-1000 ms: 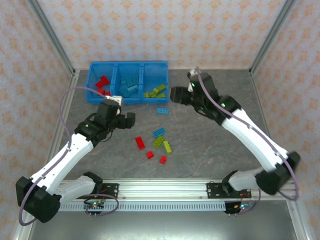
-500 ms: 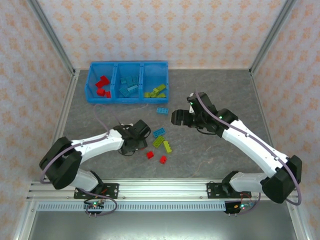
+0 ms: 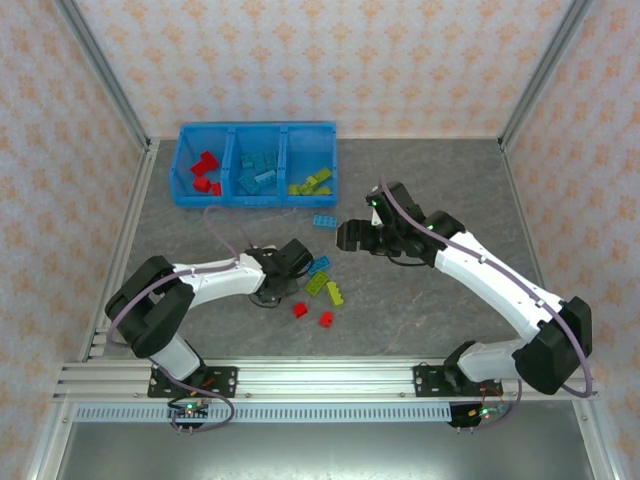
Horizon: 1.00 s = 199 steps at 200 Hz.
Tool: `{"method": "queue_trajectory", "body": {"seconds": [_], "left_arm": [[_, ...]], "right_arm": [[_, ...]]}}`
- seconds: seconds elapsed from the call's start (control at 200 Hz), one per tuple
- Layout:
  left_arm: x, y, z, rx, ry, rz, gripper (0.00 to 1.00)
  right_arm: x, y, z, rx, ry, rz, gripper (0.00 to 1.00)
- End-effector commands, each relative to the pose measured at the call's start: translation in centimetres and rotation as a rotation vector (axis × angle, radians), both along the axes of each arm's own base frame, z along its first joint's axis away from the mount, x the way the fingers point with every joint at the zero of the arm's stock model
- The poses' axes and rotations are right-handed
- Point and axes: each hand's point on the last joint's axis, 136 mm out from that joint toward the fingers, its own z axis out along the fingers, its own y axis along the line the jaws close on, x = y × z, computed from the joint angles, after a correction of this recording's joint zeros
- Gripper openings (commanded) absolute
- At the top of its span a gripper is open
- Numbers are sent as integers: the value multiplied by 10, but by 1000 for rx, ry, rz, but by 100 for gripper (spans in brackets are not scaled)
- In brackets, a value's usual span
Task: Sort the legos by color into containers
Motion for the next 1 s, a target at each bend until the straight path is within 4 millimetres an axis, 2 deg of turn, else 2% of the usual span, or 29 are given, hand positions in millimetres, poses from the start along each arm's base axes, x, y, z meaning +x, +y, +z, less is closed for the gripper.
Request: {"method": "queue_trajectory", "body": {"seconds": [0.0, 0.085, 0.165, 0.23, 0.34, 0.41, 0.53, 0.631, 0.731, 0.816, 0.826, 0.836, 0.891, 0.926, 0.991], "left_arm": [[9, -3, -2, 5, -32, -2, 26], [13, -2, 14, -7, -66, -19, 17], [24, 12, 43, 5, -122, -28, 14], [37, 32, 71, 2, -186, -10, 14], [66, 77, 122, 13, -299, 50, 14], [89, 107, 151, 45, -360, 95, 14], [135, 152, 182, 137, -397, 148, 13], [179, 178, 190, 156, -402, 191, 14], [221, 202, 188, 154, -397, 219, 14], [252, 219, 177, 141, -362, 219, 16], [255, 221, 180, 138, -368, 218, 16], [259, 221, 170, 133, -345, 212, 16], [276, 226, 158, 110, -304, 201, 19], [282, 227, 151, 96, -274, 193, 22], [293, 229, 149, 103, -260, 171, 32]], "right_arm": [[-1, 3, 7, 4, -3, 6, 84], [-5, 5, 3, 12, 16, 22, 84], [-15, 17, -2, 50, 42, 90, 82], [-28, 30, -5, 83, 63, 165, 82], [-42, 45, -2, 117, 70, 238, 82], [-40, 48, 2, 130, 60, 234, 82], [-36, 46, 5, 128, 39, 204, 82], [-37, 41, 4, 113, 36, 190, 82], [-39, 34, 5, 101, 33, 175, 82], [-42, 27, 10, 100, 11, 157, 82], [-42, 26, 10, 99, 8, 155, 82], [-42, 25, 11, 100, 5, 152, 82], [-42, 21, 13, 97, -12, 137, 82], [-43, 19, 14, 95, -17, 134, 82], [-42, 16, 11, 82, -15, 124, 82]]}}
